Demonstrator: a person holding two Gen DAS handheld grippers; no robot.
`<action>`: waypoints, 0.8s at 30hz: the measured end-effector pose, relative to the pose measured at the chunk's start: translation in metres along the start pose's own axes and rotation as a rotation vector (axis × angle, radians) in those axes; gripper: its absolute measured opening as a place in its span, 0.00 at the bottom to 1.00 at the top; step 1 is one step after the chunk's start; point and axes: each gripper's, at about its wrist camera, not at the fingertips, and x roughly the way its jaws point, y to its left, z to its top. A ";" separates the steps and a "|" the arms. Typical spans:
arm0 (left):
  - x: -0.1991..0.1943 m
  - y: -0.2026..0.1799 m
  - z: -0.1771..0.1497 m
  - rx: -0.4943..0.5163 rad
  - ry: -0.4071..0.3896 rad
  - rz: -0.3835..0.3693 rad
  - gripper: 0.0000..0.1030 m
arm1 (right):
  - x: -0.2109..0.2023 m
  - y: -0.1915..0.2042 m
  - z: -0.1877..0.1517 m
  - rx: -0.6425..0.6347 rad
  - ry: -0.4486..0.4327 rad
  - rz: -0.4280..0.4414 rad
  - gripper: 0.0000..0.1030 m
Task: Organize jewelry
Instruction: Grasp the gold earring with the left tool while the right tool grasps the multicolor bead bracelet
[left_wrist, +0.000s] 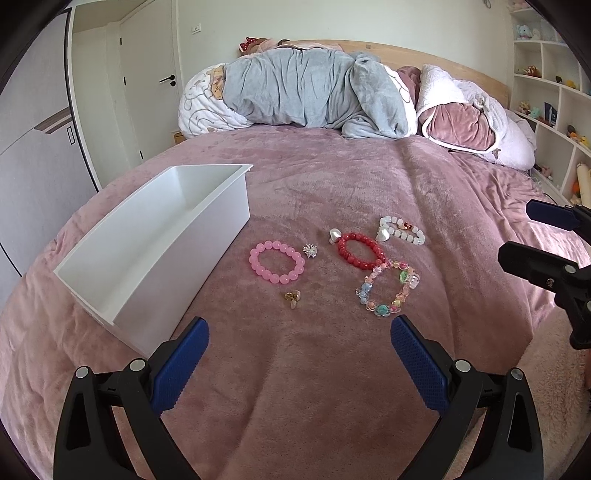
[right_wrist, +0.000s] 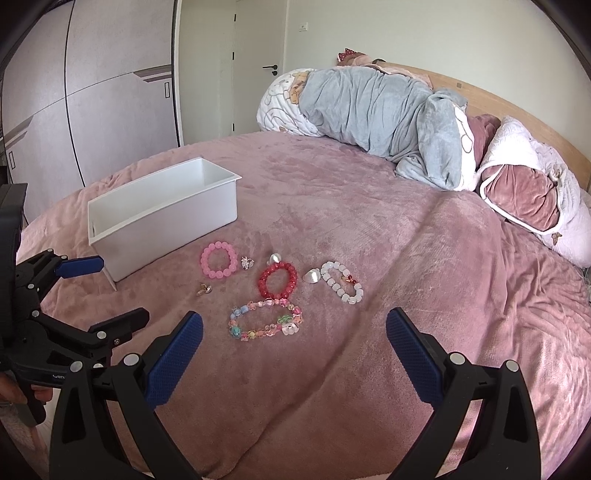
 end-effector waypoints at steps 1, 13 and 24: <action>0.004 0.001 0.001 -0.008 0.005 0.001 0.97 | 0.003 -0.002 0.001 0.005 0.009 0.003 0.95; 0.044 0.008 0.008 -0.015 0.040 0.036 0.97 | 0.049 -0.019 0.019 0.048 0.159 0.027 0.95; 0.092 0.005 0.008 -0.009 0.073 -0.004 0.96 | 0.108 -0.031 0.008 0.158 0.333 0.077 0.76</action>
